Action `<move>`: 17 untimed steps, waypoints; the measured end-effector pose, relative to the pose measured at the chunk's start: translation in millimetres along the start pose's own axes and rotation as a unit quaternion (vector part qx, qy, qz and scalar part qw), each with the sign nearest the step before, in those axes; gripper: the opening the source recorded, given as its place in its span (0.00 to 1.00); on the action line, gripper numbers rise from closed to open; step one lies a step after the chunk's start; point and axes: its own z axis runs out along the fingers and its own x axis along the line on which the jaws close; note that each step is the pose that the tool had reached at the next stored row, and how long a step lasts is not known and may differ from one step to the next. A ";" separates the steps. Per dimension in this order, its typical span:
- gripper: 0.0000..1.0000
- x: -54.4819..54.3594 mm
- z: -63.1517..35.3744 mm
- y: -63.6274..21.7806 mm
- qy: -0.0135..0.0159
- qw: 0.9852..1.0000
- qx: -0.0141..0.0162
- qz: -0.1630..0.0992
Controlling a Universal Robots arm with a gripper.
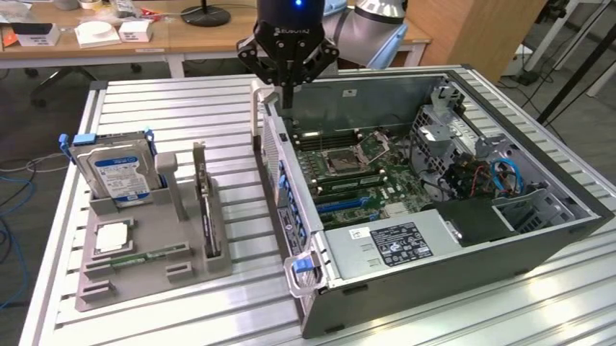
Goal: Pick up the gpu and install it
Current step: 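Reach for the gpu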
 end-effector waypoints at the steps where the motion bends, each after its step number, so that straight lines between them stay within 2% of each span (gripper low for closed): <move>1: 0.11 1.2 0.0 -0.5 0.000 1.000 0.000 0.000; 17: 0.11 18.4 -0.9 -11.3 0.000 1.000 0.000 0.000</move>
